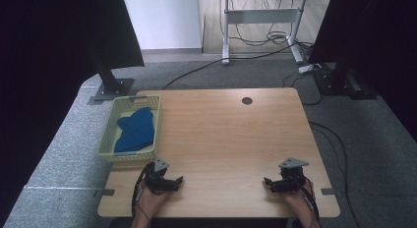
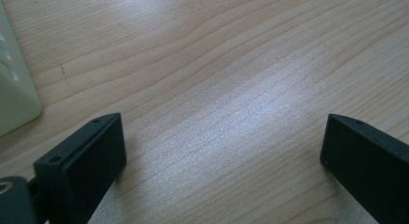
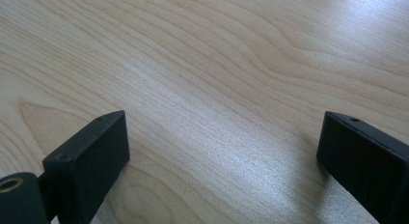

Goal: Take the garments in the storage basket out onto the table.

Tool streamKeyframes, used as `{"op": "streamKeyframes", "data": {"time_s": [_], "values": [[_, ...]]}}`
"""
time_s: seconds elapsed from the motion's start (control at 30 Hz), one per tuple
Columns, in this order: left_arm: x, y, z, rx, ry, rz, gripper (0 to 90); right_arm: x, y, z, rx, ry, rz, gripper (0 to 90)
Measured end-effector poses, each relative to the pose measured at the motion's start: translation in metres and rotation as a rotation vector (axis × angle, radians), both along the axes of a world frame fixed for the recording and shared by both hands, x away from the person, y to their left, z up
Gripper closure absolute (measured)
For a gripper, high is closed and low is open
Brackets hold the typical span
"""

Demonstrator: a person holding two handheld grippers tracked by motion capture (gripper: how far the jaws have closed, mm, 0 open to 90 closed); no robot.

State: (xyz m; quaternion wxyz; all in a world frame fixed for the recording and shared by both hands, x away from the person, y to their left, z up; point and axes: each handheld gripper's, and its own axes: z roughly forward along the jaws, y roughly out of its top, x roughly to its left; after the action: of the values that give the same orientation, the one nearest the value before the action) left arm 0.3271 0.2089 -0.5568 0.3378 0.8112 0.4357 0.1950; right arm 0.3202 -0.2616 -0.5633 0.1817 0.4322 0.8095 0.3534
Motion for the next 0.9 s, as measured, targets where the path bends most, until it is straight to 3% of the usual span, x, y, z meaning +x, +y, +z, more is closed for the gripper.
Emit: {"op": "streamKeyframes", "data": {"time_s": [0.9], "values": [[0.0004,0.0003,0.0001,0.000,0.001,0.012,1.9,-0.0001,0.0001,0.0000,-0.001,0.000,0.004,4.1]]}}
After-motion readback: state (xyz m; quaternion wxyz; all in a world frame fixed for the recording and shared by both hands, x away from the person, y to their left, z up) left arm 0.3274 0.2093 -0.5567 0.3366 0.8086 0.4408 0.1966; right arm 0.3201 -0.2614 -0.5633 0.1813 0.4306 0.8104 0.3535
